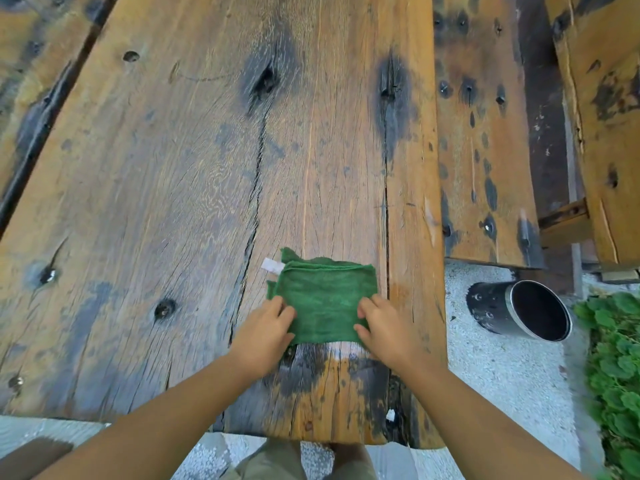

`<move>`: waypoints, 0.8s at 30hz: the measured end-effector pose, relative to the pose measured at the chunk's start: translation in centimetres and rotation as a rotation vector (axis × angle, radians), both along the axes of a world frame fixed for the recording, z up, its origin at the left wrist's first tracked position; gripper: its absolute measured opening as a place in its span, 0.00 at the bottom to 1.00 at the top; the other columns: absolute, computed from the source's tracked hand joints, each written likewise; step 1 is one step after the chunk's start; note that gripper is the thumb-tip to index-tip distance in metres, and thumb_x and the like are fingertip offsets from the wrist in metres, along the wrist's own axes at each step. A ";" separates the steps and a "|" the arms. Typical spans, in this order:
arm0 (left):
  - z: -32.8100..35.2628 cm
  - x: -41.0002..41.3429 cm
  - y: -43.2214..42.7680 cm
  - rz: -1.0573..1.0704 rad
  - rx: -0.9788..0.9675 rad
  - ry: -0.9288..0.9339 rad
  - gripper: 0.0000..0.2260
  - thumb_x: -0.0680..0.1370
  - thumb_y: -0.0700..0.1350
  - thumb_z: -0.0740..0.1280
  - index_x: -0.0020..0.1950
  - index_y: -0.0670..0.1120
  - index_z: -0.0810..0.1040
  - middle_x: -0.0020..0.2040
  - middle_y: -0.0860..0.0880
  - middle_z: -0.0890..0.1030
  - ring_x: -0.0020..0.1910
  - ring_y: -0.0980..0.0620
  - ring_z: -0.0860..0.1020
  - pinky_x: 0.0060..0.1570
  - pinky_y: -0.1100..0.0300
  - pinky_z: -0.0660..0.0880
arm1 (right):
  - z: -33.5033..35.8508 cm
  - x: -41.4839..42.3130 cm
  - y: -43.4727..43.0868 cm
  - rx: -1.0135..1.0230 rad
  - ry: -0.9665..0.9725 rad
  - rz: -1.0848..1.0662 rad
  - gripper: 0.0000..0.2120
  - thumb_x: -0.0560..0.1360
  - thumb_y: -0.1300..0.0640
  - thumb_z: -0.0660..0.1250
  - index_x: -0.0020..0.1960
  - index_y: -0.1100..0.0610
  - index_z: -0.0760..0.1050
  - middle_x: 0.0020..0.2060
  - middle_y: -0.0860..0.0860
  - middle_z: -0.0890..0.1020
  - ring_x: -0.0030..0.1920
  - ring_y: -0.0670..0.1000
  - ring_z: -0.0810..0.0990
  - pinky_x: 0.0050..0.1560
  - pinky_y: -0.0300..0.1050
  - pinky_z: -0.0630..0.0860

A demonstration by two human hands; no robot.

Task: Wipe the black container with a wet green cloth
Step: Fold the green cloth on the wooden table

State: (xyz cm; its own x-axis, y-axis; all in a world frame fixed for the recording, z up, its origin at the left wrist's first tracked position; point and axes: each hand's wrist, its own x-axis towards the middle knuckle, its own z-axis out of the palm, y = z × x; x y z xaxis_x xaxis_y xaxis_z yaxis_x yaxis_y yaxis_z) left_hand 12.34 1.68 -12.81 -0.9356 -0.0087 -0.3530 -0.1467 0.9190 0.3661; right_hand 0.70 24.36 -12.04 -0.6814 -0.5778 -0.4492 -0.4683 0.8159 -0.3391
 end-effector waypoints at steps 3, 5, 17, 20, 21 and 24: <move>-0.2 1.2 0.5 -0.026 -0.026 -0.002 0.15 0.77 0.44 0.72 0.62 0.41 0.76 0.57 0.43 0.75 0.52 0.44 0.76 0.47 0.52 0.77 | -0.4 0.8 0.7 0.027 0.014 0.029 0.13 0.78 0.48 0.70 0.56 0.53 0.72 0.53 0.50 0.74 0.52 0.51 0.74 0.47 0.43 0.70; 0.0 1.5 0.5 -0.032 -0.056 0.013 0.14 0.75 0.41 0.74 0.58 0.39 0.77 0.55 0.41 0.76 0.50 0.42 0.77 0.42 0.49 0.78 | -0.6 1.0 0.9 0.038 0.019 0.061 0.16 0.77 0.46 0.71 0.58 0.53 0.70 0.54 0.50 0.72 0.55 0.51 0.73 0.53 0.45 0.72; 0.2 1.7 0.8 -0.156 -0.179 0.049 0.15 0.61 0.38 0.80 0.44 0.43 0.80 0.46 0.44 0.80 0.41 0.43 0.79 0.35 0.52 0.78 | -1.0 1.4 1.1 0.022 0.075 0.110 0.09 0.79 0.58 0.62 0.59 0.55 0.75 0.53 0.50 0.74 0.55 0.52 0.72 0.56 0.47 0.73; 0.9 1.3 0.0 -0.043 -0.062 0.121 0.10 0.67 0.38 0.76 0.44 0.45 0.78 0.42 0.49 0.79 0.42 0.46 0.78 0.44 0.51 0.75 | -0.6 0.5 0.9 -0.067 0.081 0.019 0.05 0.78 0.57 0.63 0.52 0.55 0.76 0.48 0.48 0.76 0.51 0.50 0.73 0.52 0.46 0.74; 1.0 1.2 -0.4 0.031 -0.012 0.144 0.08 0.70 0.37 0.73 0.45 0.46 0.77 0.41 0.51 0.79 0.42 0.48 0.78 0.49 0.50 0.74 | -0.4 0.0 0.7 -0.105 0.065 -0.020 0.04 0.78 0.57 0.63 0.50 0.54 0.76 0.46 0.47 0.76 0.48 0.49 0.74 0.50 0.46 0.75; 1.3 0.0 -1.6 0.245 0.166 0.140 0.06 0.77 0.37 0.67 0.48 0.47 0.74 0.37 0.55 0.76 0.36 0.53 0.75 0.49 0.52 0.70 | -0.2 -1.9 0.1 -0.203 -0.002 -0.128 0.02 0.80 0.59 0.64 0.50 0.53 0.74 0.37 0.46 0.78 0.35 0.46 0.76 0.34 0.43 0.76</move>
State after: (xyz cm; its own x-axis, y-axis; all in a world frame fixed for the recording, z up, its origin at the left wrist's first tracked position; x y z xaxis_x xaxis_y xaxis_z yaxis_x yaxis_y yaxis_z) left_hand 12.35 0.07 -11.54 -0.9524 -0.1923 -0.2365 -0.2934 0.7889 0.5399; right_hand -1.19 24.41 -12.20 -0.7541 -0.5655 -0.3340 -0.3645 0.7834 -0.5033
